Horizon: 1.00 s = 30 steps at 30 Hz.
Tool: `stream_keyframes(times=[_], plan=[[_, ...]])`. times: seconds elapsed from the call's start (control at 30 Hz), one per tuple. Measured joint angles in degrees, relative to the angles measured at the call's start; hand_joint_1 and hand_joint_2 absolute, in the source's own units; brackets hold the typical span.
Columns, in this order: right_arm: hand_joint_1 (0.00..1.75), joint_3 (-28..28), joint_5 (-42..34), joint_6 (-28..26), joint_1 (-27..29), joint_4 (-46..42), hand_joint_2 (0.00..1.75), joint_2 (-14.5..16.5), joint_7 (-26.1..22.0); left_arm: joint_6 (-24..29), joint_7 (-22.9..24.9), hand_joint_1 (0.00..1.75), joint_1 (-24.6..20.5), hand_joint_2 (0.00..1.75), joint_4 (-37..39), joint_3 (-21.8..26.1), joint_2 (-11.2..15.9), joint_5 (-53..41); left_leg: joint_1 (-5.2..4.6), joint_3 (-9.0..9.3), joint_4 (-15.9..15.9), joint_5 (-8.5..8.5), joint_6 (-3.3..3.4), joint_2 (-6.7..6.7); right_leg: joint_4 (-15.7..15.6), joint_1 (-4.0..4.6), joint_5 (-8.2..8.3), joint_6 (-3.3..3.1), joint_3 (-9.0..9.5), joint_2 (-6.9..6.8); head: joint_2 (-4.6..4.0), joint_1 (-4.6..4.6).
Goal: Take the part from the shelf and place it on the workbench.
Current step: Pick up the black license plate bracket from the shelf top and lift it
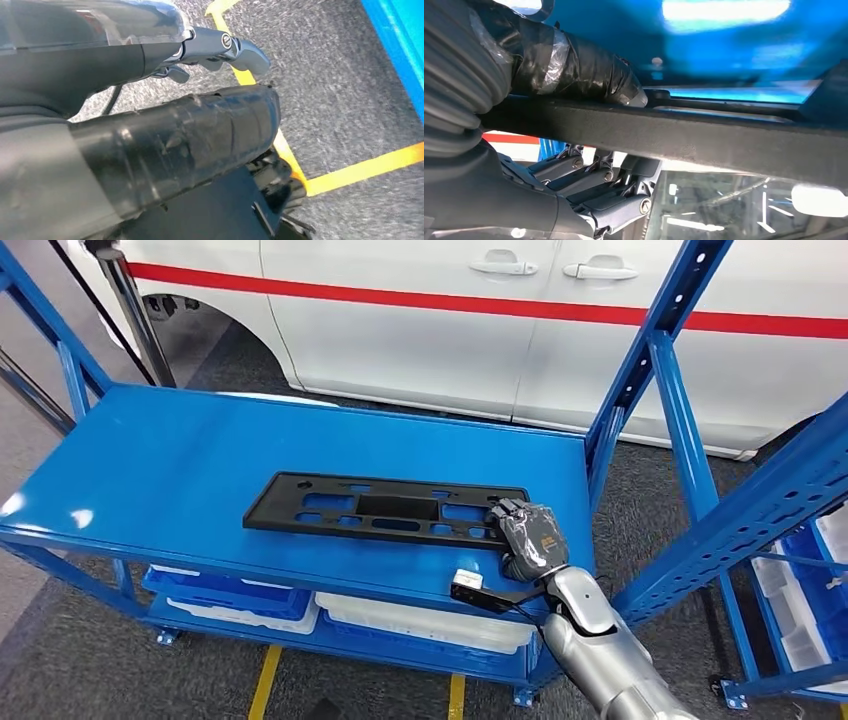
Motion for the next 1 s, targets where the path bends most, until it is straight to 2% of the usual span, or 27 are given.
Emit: stream_keyframes(times=[0.07,0.13,0.17,0.23,0.27,0.3,0.33,0.4,0.43,0.47,0.53,0.6,0.63,0.67,0.73,0.77,0.8,0.83,0.87,0.9,0.93,0.97,1.0], plan=[[1.75,-0.32,0.00,-0.05,0.16,-0.03,1.75,-0.02,0.05,0.00,-0.01,0.00,0.05,0.00,0.00,0.00,-0.01,0.01,-0.04,-0.06,-0.17,0.32,0.92,0.09,-0.12,-0.07,0.15,0.64,-0.07,0.14,0.00,0.00],[1.75,-0.54,0.01,-0.69,0.46,-0.23,1.75,-0.05,0.05,0.05,-0.03,0.00,-0.04,0.00,0.00,0.00,-0.01,0.09,0.05,-0.03,-0.52,0.69,1.77,0.29,1.64,-0.21,-1.23,1.12,-0.90,0.16,0.00,0.00],[1.75,-0.69,0.05,-1.42,0.83,-0.64,1.75,-0.06,0.06,0.11,-0.04,0.00,-0.09,0.00,0.00,0.00,-0.01,0.22,0.09,-0.06,-0.63,0.81,2.08,0.38,4.24,-0.23,-2.81,1.28,-2.10,0.14,0.00,0.01],[1.75,-1.14,0.23,-3.20,2.41,-2.50,1.75,-0.08,0.22,0.28,-0.07,0.00,-0.04,0.00,0.00,0.00,0.00,0.63,-0.05,-0.22,-0.64,0.83,2.45,0.41,11.70,-0.20,-6.28,1.42,-5.65,0.12,0.00,0.01],[1.75,-1.38,0.44,-3.91,3.58,-4.03,1.75,-0.08,0.44,0.39,-0.08,0.00,0.06,0.00,0.00,0.01,0.00,0.86,-0.13,-0.25,-0.62,0.81,2.53,0.38,14.60,-0.18,-7.11,1.42,-7.08,0.12,0.00,0.01],[1.75,-1.57,0.69,-4.43,4.94,-6.04,1.75,-0.07,0.80,0.56,-0.10,0.00,0.18,0.00,0.00,0.01,0.00,1.06,-0.20,-0.24,-0.61,0.76,2.58,0.30,15.65,-0.17,-6.84,1.33,-7.68,0.12,0.00,0.01],[1.75,-1.71,1.03,-4.88,6.44,-8.63,1.75,-0.05,1.25,0.74,-0.15,0.00,0.28,0.00,0.00,0.02,0.00,1.32,-0.25,-0.19,-0.59,0.70,2.60,0.20,14.37,-0.14,-5.43,1.14,-7.19,0.12,0.00,0.01],[1.75,-1.81,1.79,-5.71,9.31,-14.66,1.75,0.09,2.19,1.09,-0.26,0.00,0.43,0.00,0.00,0.02,-0.01,1.75,-0.32,-0.07,-0.57,0.49,2.47,0.01,7.17,0.03,-1.37,0.48,-4.03,0.12,0.00,0.02],[1.75,-1.82,2.00,-6.30,10.62,-17.85,1.75,0.29,2.51,1.24,-0.35,0.00,0.47,0.00,0.00,0.03,-0.02,1.99,-0.44,-0.11,-0.48,0.35,2.32,-0.04,3.63,0.22,-0.03,0.14,-2.49,0.12,0.00,0.01],[1.75,-1.81,2.09,-6.96,11.83,-20.88,1.75,0.53,2.70,1.38,-0.43,0.00,0.52,0.00,0.00,0.04,-0.03,2.18,-0.52,-0.25,-0.41,0.28,2.10,-0.07,1.40,0.40,0.52,-0.13,-1.56,0.12,0.00,-0.01],[1.75,-1.79,1.96,-8.34,14.26,-26.72,1.75,1.16,2.79,1.69,-0.59,0.00,0.69,0.00,0.00,0.09,-0.05,2.46,-0.64,-0.51,-0.38,0.23,1.56,-0.08,0.26,0.70,0.27,-0.44,-1.28,0.13,0.00,-0.04],[1.75,-1.66,1.97,-9.20,16.24,-32.07,1.75,1.75,2.79,1.97,-0.70,0.00,0.91,0.00,0.00,0.15,-0.04,2.71,-0.66,-0.69,0.11,-0.30,0.91,-0.01,-0.18,0.38,0.31,-0.88,-1.11,0.13,0.00,-0.04],[1.75,-1.45,2.03,-9.47,16.87,-34.40,1.75,1.99,2.67,2.08,-0.74,0.00,0.96,0.00,0.00,0.18,-0.04,2.81,-0.66,-1.16,1.34,-1.18,0.64,0.03,-0.46,0.20,0.37,-1.17,-0.91,0.12,0.00,-0.10],[1.75,-1.08,2.18,-9.71,17.34,-36.41,1.75,2.19,2.49,2.14,-0.77,0.00,0.98,0.00,0.00,0.21,-0.03,2.90,-0.64,-2.16,3.67,-2.59,0.40,0.08,-0.70,0.06,0.40,-1.47,-0.72,0.09,0.00,-0.14],[1.75,0.08,2.64,-10.16,18.17,-39.62,1.75,2.51,2.09,2.18,-0.79,0.00,1.01,0.00,0.00,0.25,-0.02,2.98,-0.50,-5.42,10.63,-5.97,0.11,0.09,-0.71,0.19,0.28,-1.85,-0.58,0.05,0.00,-0.24],[1.75,0.79,2.98,-10.32,18.59,-40.89,1.75,2.67,1.99,2.17,-0.78,0.00,1.07,0.00,0.00,0.27,-0.02,3.01,-0.45,-6.97,13.74,-7.00,-0.01,0.09,-0.67,0.23,0.22,-1.94,-0.55,0.05,0.00,-0.24],[1.75,1.47,3.37,-10.43,18.99,-41.91,1.75,2.84,1.94,2.13,-0.77,0.00,1.14,0.00,0.00,0.29,-0.02,3.02,-0.42,-7.79,15.22,-7.01,-0.09,0.10,-0.63,0.26,0.16,-1.98,-0.50,0.07,0.00,-0.24],[1.75,2.05,3.76,-10.48,19.30,-42.66,1.75,2.98,1.93,2.08,-0.78,0.00,1.19,0.00,0.00,0.31,-0.01,3.03,-0.39,-7.65,14.65,-5.95,-0.11,0.10,-0.57,0.26,0.10,-1.99,-0.43,0.10,0.00,-0.24],[1.75,2.59,4.17,-10.52,19.57,-43.28,1.75,3.10,1.93,1.97,-0.82,0.00,1.21,0.00,0.00,0.32,0.01,3.07,-0.37,-6.49,11.99,-4.00,-0.08,0.11,-0.50,0.26,0.02,-1.93,-0.33,0.13,0.00,-0.25],[1.75,3.03,4.56,-10.58,19.77,-43.77,1.75,3.19,1.93,1.81,-0.91,0.00,1.20,0.00,0.00,0.34,0.02,3.14,-0.34,-4.72,8.04,-1.88,0.02,0.12,-0.40,0.26,-0.09,-1.81,-0.25,0.15,0.00,-0.25],[1.75,3.46,4.90,-10.67,19.90,-44.18,1.75,3.26,1.93,1.60,-1.05,0.00,1.15,0.00,0.00,0.38,0.02,3.26,-0.41,-2.97,4.29,-0.46,0.13,0.11,-0.20,0.38,-0.22,-1.62,-0.26,0.16,0.00,-0.25],[1.75,3.92,5.20,-10.80,20.01,-44.52,1.75,3.31,1.96,1.33,-1.22,0.00,1.10,0.00,0.00,0.45,0.02,3.38,-0.47,-1.73,1.56,0.40,0.33,0.08,-0.06,0.48,-0.29,-1.39,-0.33,0.17,0.00,-0.24],[1.75,4.38,5.44,-10.97,20.15,-44.81,1.75,3.39,2.01,1.10,-1.36,0.00,1.11,0.00,0.00,0.54,0.02,3.49,-0.55,-1.14,0.18,0.58,0.53,0.04,0.05,0.58,-0.32,-1.19,-0.43,0.17,0.00,-0.22]])
